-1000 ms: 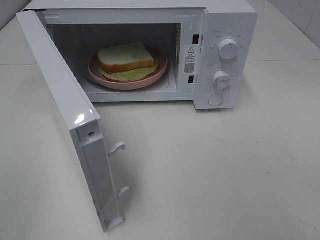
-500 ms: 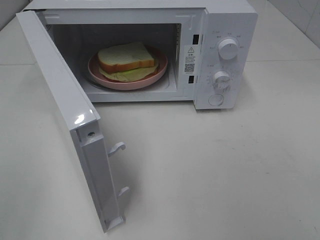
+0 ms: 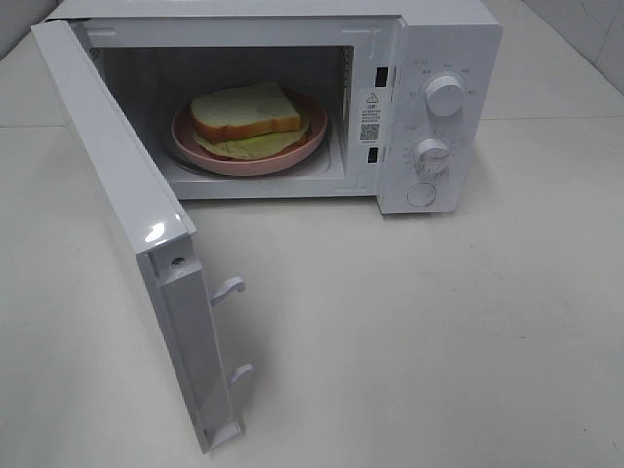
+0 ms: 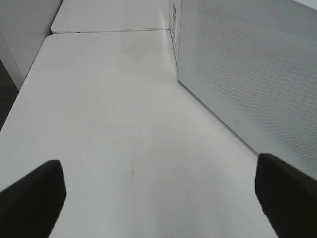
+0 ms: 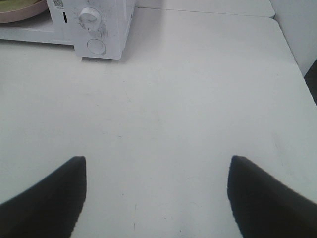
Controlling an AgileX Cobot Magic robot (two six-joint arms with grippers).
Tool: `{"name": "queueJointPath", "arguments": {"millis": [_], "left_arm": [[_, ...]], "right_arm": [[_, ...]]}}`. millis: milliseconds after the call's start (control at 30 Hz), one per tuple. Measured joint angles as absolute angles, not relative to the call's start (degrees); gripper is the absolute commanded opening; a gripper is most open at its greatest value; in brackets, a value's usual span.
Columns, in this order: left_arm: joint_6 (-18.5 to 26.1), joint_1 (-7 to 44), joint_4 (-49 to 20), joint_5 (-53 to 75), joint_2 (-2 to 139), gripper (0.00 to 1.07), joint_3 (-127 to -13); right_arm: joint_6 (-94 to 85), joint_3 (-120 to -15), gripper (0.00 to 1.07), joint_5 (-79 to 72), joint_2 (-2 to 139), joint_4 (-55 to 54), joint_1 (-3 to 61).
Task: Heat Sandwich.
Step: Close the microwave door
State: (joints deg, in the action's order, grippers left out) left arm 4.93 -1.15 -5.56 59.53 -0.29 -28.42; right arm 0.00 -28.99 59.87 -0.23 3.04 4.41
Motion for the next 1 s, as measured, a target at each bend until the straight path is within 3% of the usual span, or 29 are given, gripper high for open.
{"name": "queueJointPath", "arguments": {"millis": [1000], "left_arm": [[4.93,-1.15,-5.56,59.53,-0.29,0.98,-28.42]], "right_arm": [[0.00,-28.99,0.76,59.87,-0.23,3.04,4.41]]}}
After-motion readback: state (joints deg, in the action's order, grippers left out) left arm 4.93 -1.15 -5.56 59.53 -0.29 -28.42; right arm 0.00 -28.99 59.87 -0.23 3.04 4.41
